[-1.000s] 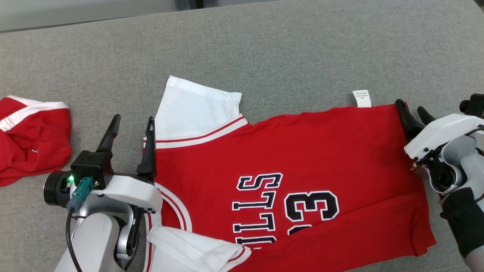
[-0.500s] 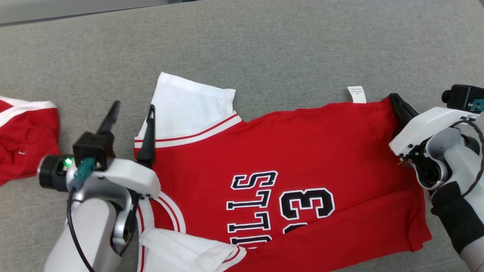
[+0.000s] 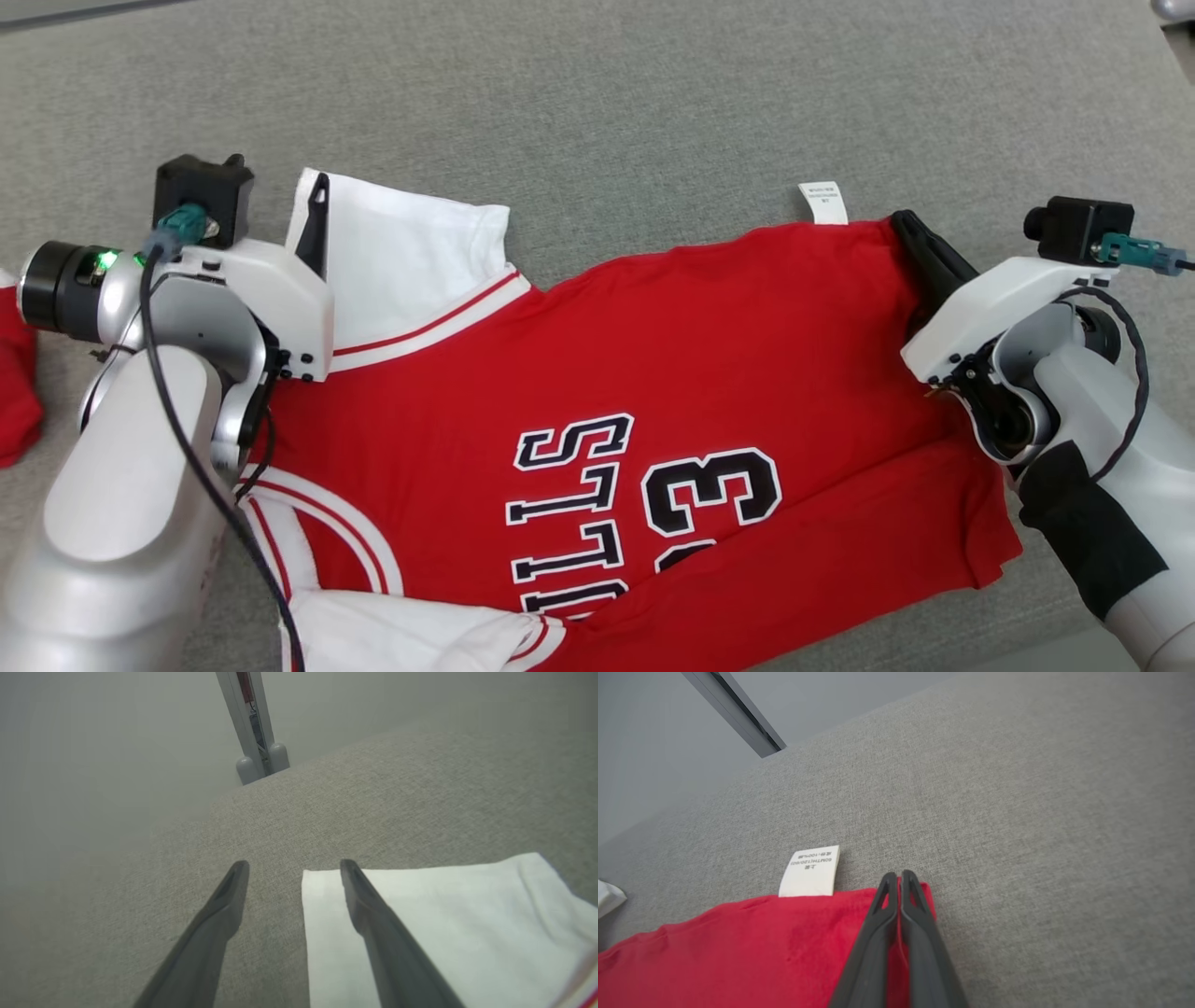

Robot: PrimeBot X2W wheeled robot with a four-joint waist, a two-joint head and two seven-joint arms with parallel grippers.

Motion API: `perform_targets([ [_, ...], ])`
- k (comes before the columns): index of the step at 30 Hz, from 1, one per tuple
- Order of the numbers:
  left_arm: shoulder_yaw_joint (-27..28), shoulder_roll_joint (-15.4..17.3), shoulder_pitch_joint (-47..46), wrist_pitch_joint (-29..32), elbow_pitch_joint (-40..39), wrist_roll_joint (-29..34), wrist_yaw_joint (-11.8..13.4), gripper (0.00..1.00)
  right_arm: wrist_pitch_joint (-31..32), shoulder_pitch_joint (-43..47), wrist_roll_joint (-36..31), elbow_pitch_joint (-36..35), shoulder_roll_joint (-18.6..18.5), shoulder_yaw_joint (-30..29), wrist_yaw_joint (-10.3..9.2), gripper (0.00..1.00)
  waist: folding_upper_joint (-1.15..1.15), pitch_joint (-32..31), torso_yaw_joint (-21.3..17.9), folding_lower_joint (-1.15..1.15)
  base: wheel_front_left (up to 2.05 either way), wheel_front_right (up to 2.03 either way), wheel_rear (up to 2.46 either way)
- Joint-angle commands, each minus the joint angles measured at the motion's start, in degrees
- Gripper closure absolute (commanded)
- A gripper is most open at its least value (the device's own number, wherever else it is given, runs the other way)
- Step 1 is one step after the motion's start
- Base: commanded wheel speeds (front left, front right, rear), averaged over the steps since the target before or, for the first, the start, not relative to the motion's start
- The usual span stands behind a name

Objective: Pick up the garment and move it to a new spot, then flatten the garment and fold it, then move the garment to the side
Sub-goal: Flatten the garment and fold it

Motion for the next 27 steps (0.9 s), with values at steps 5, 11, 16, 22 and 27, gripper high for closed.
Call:
perform_targets([
  [5, -1.42, 0.04, -4.66, 2.62, 5.35, 0.76, -0.93, 0.00, -1.97, -1.90, 2.21, 0.75, -0.32, 2.73, 0.03, 1.00, 0.00, 1.12, -1.14, 0.00, 0.00, 0.00, 0.00],
  [11, -2.42, -0.59, -7.28, 3.94, 9.80, 1.25, -0.79, 0.00, -3.07, -2.77, 3.74, 1.22, -0.20, 4.62, 0.03, 1.00, 0.00, 1.83, -1.24, 0.00, 0.00, 0.00, 0.00],
  [16, -2.31, -1.74, -8.87, 4.49, 13.92, 0.15, -0.54, 0.00, -3.92, -3.25, 5.19, 1.58, -0.56, 6.38, 0.03, 1.00, 0.00, 2.34, -1.07, 0.00, 0.00, 0.00, 0.00],
  [22, -3.24, -2.21, -10.23, 4.11, 17.60, -0.20, -1.90, 0.51, -4.37, -3.80, 6.92, 1.94, -0.73, 8.45, 0.03, 1.00, 0.00, 2.68, -1.05, 0.00, 0.00, 0.00, 0.00],
  [27, -3.75, -2.69, -10.94, 3.38, 18.87, -0.38, -2.32, 1.00, -4.80, -4.02, 8.18, 2.63, -1.15, 9.89, 0.03, 1.00, 0.00, 2.43, -0.80, 0.00, 0.00, 0.00, 0.00],
])
